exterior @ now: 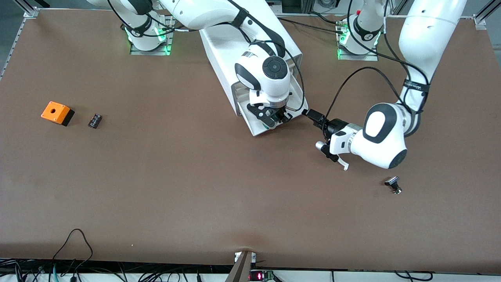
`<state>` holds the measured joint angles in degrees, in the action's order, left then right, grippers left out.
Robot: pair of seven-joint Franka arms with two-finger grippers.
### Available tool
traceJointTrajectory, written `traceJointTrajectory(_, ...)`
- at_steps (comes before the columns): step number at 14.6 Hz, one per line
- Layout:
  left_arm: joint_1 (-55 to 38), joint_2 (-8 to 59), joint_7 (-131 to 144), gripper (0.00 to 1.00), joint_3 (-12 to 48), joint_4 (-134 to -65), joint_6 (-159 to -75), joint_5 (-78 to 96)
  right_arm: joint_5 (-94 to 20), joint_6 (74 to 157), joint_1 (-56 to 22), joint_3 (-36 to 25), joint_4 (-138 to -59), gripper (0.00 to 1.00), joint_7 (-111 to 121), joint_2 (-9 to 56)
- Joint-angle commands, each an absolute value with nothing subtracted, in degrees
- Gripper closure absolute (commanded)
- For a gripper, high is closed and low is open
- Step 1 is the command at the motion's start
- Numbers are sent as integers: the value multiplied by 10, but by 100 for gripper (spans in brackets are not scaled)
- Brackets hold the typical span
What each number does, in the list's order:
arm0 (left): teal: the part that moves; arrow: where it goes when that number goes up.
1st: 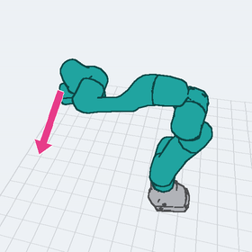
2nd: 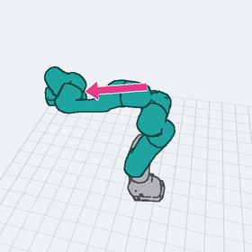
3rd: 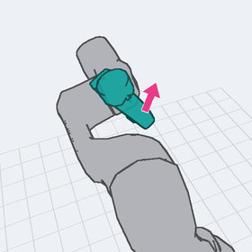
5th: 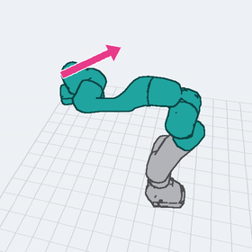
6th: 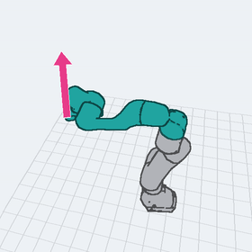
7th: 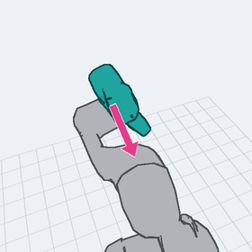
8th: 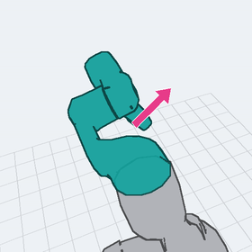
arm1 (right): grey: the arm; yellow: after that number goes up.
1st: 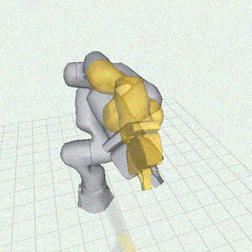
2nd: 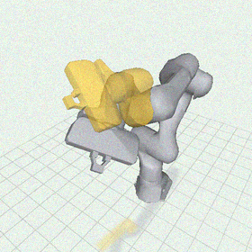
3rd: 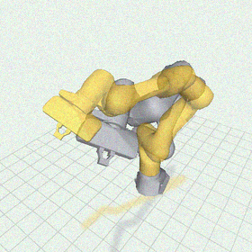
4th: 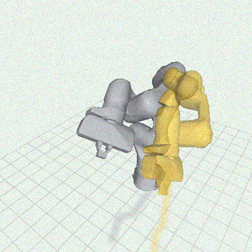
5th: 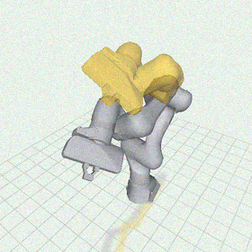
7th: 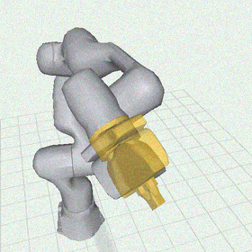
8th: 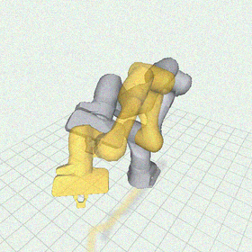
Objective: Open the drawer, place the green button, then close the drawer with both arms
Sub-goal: 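Lower the button into the drawer and open the right gripper, then withdraw the right gripper while the left gripper moves to the drawer front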
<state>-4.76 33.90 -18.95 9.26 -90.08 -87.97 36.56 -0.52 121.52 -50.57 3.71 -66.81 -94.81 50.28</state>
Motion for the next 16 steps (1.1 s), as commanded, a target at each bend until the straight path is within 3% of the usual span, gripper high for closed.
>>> traceJointTrajectory(1,-52,345,-72,0,95,-831,-835,302,4,1210,-509,28,-644,0,-952,506)
traceJointTrajectory(7,-76,337,104,0,105,-742,-810,122,12,1135,-498,-24,-632,0,-771,455)
traceJointTrajectory(10,-89,349,102,0,98,-699,-783,56,5,1094,-446,-30,-639,0,-633,410)
traceJointTrajectory(16,-105,366,173,1,97,-707,-897,33,-23,1042,-327,-31,-713,0,-360,314)
